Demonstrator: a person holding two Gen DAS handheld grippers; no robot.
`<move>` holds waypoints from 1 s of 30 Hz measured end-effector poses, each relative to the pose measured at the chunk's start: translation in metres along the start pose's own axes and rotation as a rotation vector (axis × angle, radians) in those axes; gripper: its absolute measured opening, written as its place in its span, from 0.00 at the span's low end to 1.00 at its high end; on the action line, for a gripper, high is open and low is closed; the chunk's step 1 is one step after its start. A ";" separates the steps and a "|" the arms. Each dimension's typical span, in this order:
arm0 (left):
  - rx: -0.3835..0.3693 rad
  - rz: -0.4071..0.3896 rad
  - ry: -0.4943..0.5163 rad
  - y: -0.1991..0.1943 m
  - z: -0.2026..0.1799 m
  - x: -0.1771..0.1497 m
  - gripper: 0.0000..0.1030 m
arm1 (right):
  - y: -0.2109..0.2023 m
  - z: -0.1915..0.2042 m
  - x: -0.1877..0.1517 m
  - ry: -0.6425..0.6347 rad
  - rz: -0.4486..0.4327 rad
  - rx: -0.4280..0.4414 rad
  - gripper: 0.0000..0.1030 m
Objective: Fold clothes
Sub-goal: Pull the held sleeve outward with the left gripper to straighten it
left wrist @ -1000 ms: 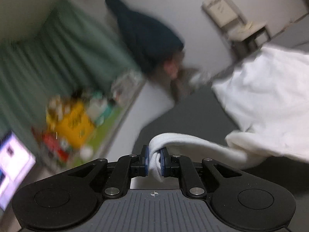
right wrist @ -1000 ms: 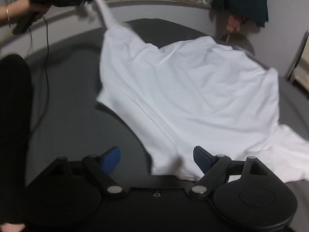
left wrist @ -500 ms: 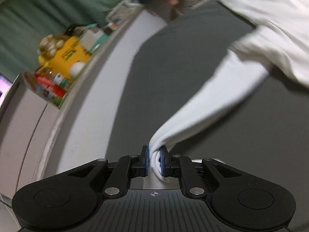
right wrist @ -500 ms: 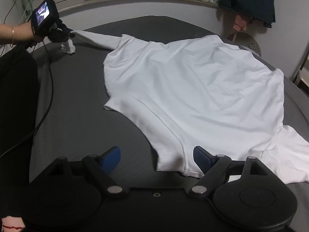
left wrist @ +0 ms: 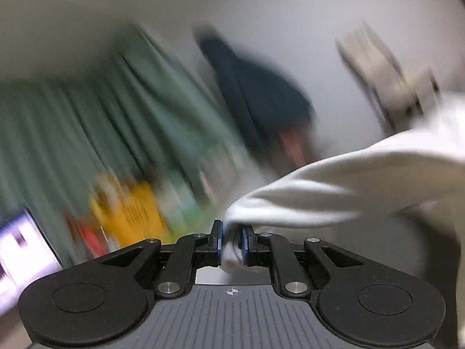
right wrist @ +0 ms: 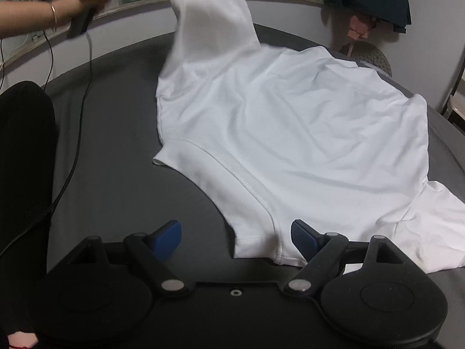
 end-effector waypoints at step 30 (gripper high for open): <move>-0.342 0.105 -0.206 -0.043 -0.041 -0.081 0.96 | 0.002 -0.003 -0.002 0.008 0.033 -0.003 0.80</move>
Point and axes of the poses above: each gripper's, at about its wrist camera, not at the fingertips, and y roughly the way its jaws point, z to its left, x to its top, the point moved 6 cm from there along y, roughly the way its jaws point, and after that the axes turned 12 degrees about -x, right-handed, at the moved point
